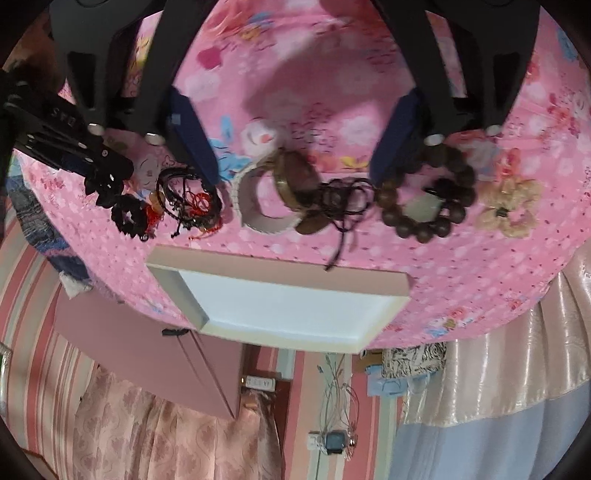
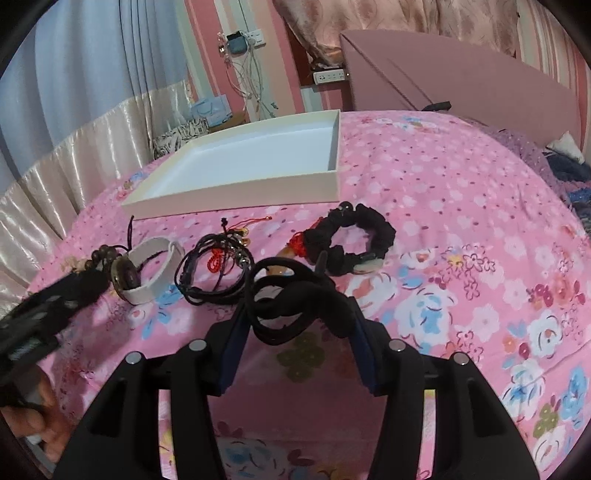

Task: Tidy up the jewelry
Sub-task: 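Close the left tool on the white-band watch while the right tool holds the claw clip, then carry both items over the white tray and open the right tool to drop the clip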

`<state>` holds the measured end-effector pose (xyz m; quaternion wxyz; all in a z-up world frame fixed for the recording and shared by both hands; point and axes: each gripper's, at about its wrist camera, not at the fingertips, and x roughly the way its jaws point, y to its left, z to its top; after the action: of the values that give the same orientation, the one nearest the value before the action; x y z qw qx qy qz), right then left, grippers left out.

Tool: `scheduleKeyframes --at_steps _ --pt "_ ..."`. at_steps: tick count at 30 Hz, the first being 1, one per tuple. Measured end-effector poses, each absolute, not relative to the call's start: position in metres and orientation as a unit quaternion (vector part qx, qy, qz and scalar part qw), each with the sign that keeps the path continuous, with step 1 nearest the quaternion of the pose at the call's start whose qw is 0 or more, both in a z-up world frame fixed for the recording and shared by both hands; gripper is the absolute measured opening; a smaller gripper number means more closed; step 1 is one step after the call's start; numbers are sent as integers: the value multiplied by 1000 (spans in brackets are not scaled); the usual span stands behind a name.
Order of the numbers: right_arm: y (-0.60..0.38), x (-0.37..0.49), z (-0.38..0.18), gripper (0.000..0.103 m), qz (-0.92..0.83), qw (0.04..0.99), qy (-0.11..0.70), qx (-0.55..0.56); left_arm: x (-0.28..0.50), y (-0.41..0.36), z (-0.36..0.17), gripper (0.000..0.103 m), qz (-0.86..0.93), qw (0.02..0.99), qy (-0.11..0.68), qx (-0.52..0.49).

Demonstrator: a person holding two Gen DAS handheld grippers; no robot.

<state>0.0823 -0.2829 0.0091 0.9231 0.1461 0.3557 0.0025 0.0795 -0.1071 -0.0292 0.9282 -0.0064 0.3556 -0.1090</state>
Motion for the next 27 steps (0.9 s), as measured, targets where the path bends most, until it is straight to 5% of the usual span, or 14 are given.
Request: scheduleKeyframes --at_steps 2,5,12,15,20,27 --pt "-279 82 10 52 4 925 353 138 83 -112 -36 53 -106 924 369 -6" --pt "-275 82 11 52 5 928 350 129 89 -115 -45 39 -102 916 387 -16" --pt "-279 81 9 52 15 926 349 143 95 -120 -48 37 -95 917 386 -16" --pt "-278 81 9 52 15 927 348 142 99 -116 -49 21 -96 916 389 -29" --pt "-278 79 10 51 14 928 347 139 99 -105 -48 12 -111 914 388 -43" --pt "-278 74 14 50 13 934 328 140 81 -90 -44 10 -130 913 382 -53"
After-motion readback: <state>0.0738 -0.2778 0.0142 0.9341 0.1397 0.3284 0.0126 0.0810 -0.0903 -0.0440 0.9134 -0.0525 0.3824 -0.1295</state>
